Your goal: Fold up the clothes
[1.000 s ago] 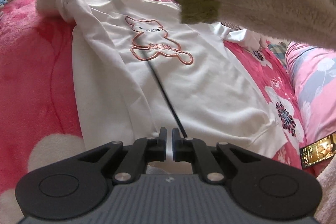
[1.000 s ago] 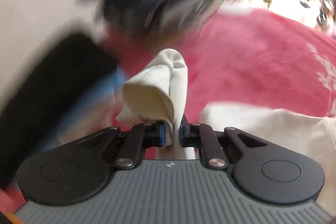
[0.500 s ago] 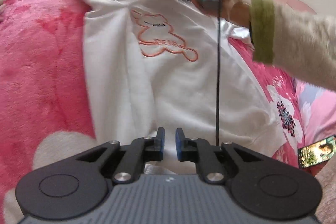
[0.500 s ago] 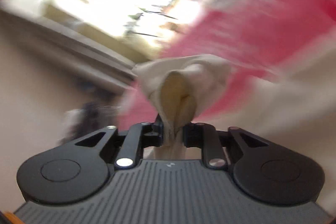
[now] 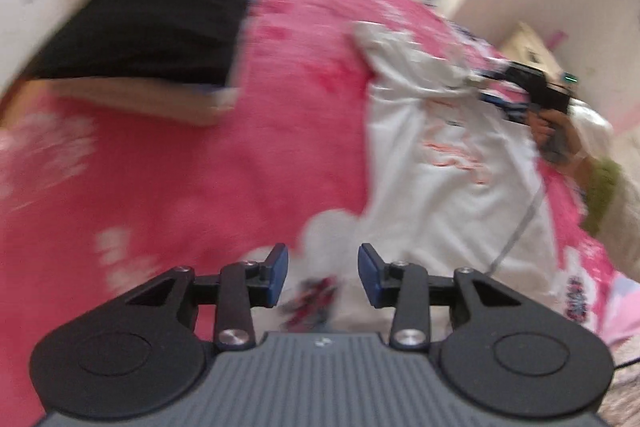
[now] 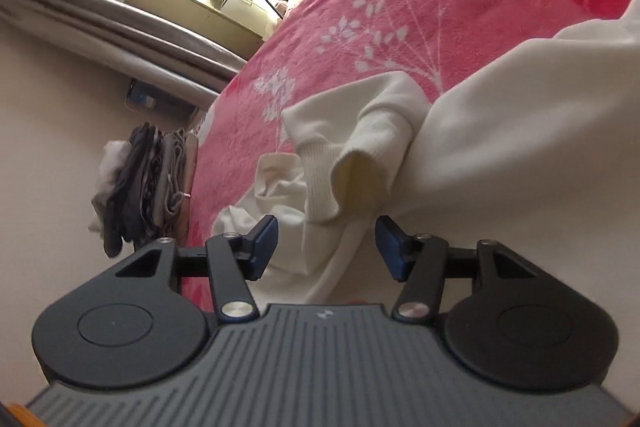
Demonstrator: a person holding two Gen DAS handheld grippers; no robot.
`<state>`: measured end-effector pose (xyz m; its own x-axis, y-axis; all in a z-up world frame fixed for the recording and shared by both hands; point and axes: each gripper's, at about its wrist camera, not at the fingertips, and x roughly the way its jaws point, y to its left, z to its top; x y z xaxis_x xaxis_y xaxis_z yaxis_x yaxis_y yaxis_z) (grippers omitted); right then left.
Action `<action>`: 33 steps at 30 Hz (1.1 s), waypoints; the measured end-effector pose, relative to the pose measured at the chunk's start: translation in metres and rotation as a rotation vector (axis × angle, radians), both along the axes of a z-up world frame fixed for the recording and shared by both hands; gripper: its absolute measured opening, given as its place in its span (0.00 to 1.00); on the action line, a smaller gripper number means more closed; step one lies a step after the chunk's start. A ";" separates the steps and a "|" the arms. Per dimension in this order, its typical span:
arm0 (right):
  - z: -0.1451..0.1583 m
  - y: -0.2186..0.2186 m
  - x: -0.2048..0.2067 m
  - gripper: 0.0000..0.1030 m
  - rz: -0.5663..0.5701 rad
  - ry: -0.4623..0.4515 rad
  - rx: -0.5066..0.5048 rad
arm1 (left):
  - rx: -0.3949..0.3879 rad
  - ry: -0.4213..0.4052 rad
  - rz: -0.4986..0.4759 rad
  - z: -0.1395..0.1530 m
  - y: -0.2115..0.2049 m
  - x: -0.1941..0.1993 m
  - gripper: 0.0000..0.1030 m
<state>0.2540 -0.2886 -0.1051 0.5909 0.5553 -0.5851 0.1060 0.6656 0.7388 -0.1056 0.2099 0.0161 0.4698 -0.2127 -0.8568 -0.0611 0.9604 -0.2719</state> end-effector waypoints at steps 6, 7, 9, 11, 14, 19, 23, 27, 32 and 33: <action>0.034 -0.007 -0.040 0.52 0.081 -0.049 -0.120 | 0.247 0.045 0.249 0.009 0.056 -0.047 0.39; 0.043 -0.005 -0.050 0.52 0.096 -0.067 -0.163 | 0.281 0.052 0.261 0.003 0.059 -0.050 0.40; 0.057 0.002 -0.071 0.52 0.131 -0.116 -0.255 | 0.283 0.054 0.233 -0.020 0.055 -0.047 0.40; 0.072 0.017 -0.097 0.52 0.203 -0.168 -0.352 | 0.244 0.049 0.175 -0.045 0.042 -0.037 0.40; 0.089 0.052 -0.144 0.52 0.385 -0.239 -0.432 | 0.171 -0.003 0.094 -0.068 0.017 -0.026 0.38; 0.095 0.129 -0.227 0.52 0.792 -0.266 -0.390 | 0.011 -0.072 0.017 -0.082 -0.013 -0.018 0.38; 0.079 0.202 -0.288 0.52 1.083 -0.365 -0.473 | -0.013 -0.096 -0.033 -0.082 -0.030 -0.017 0.38; 0.060 0.246 -0.319 0.50 1.236 -0.437 -0.585 | -0.030 -0.108 -0.022 -0.081 -0.029 -0.020 0.38; 0.037 0.251 -0.327 0.51 1.312 -0.122 -0.386 | -0.029 -0.118 -0.026 -0.079 -0.022 -0.027 0.38; 0.031 0.246 -0.332 0.51 1.319 -0.011 -0.297 | -0.028 -0.114 -0.033 -0.081 -0.023 -0.026 0.38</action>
<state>-0.0783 -0.0426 -0.0742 -0.2743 0.5622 -0.7802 -0.7361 0.3994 0.5466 -0.1317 0.1870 -0.0652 0.5563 -0.2526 -0.7916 0.0033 0.9533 -0.3019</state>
